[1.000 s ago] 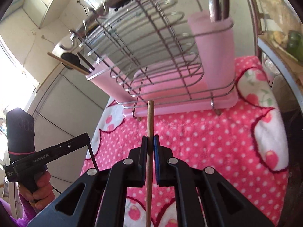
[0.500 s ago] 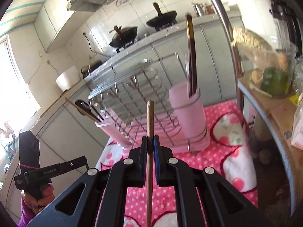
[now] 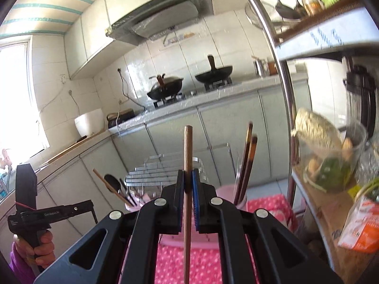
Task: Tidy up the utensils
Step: 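Carry both upright chopsticks over the pink cup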
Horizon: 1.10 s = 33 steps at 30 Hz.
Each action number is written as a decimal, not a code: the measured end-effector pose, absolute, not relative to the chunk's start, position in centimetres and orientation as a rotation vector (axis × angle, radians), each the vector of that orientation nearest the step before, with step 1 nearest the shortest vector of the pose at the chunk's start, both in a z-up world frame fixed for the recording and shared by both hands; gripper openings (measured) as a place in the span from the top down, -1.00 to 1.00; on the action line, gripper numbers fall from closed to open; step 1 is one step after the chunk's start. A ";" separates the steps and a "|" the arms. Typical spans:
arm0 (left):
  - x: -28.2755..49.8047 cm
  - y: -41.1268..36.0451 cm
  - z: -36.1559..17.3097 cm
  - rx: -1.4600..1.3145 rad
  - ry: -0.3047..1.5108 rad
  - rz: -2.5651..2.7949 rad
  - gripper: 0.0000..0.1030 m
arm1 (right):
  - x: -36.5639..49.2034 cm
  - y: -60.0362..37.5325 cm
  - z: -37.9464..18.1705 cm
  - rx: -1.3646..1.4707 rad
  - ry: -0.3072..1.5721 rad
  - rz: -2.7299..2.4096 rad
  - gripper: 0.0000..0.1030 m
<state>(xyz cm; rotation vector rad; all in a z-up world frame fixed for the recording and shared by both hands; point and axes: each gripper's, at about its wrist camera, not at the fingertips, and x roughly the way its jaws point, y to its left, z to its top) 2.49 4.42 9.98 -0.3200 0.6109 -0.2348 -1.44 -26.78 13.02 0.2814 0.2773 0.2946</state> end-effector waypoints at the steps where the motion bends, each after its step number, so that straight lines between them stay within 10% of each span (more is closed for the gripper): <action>1: 2.6 4.4 10.8 -0.313 0.583 -0.229 0.89 | -1.4 -26.8 13.5 0.274 0.256 0.290 0.88; 33: 8.2 2.3 15.7 -0.221 0.236 -0.057 0.89 | 3.4 -28.7 17.3 0.213 -0.045 0.144 0.88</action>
